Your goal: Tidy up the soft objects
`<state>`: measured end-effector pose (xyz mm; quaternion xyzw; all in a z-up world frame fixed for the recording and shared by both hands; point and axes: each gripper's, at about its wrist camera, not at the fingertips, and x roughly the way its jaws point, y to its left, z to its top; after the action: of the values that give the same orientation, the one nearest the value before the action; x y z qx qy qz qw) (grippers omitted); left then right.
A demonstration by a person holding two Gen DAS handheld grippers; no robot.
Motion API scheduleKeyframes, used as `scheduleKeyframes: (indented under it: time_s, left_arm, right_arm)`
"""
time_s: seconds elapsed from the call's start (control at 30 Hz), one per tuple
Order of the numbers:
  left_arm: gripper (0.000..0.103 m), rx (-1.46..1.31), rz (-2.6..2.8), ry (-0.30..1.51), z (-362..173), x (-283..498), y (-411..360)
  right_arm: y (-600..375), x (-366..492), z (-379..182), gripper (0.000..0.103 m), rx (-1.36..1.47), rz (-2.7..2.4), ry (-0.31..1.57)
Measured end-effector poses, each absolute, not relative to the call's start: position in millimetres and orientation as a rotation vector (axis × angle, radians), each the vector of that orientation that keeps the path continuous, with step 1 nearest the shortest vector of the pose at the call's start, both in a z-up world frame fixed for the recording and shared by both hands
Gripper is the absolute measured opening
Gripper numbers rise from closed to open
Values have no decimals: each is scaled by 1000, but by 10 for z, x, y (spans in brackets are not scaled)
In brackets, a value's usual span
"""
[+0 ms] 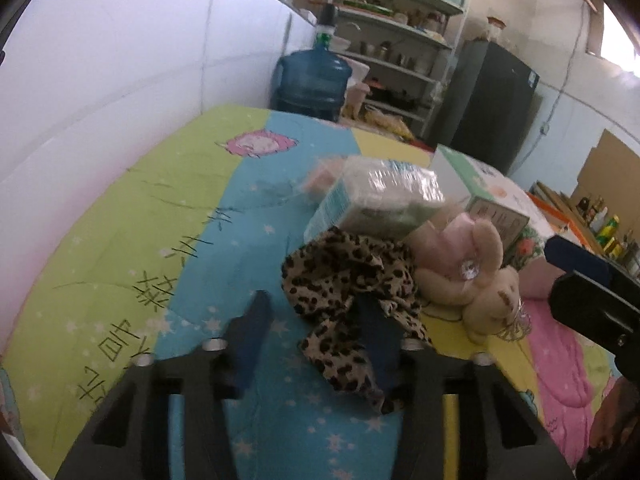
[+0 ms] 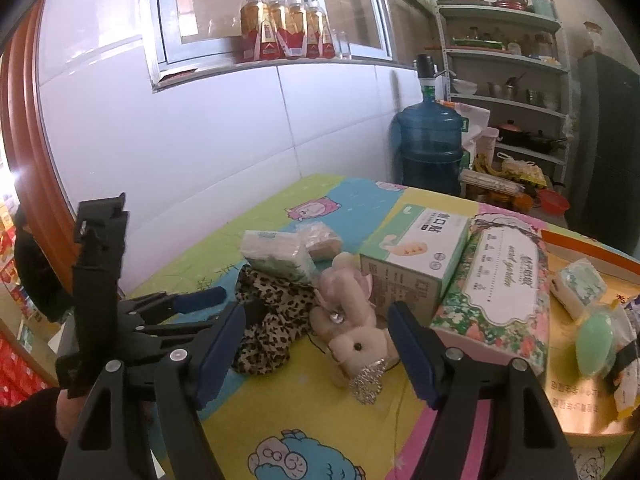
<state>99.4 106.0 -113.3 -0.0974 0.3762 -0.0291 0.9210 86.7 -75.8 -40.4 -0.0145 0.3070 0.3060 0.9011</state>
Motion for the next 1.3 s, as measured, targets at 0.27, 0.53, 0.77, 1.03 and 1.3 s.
scheduleKeyframes:
  time_s: [0.27,0.53,0.77,1.03,1.3]
  left_arm:
    - [11,-214,-109,767,-1151,1004,1080]
    - [10,-229,-144,768,-1123,951,1153]
    - [10,-241,-157,750,-1092,844,1247]
    - [10,-245,-163,688,-906,646,1325]
    - [10,-235,-171,630,-696,434,1309]
  right_arm:
    - [-645,1001,-513,67,-80,632,683]
    - [-583,1229,-663,41,-139,554,753]
    - [-605,1320,-689,13,-109,532,759]
    - [-662,1172,-598,13,-66,534,722]
    - [-784,948,-391,13,-43,506,662]
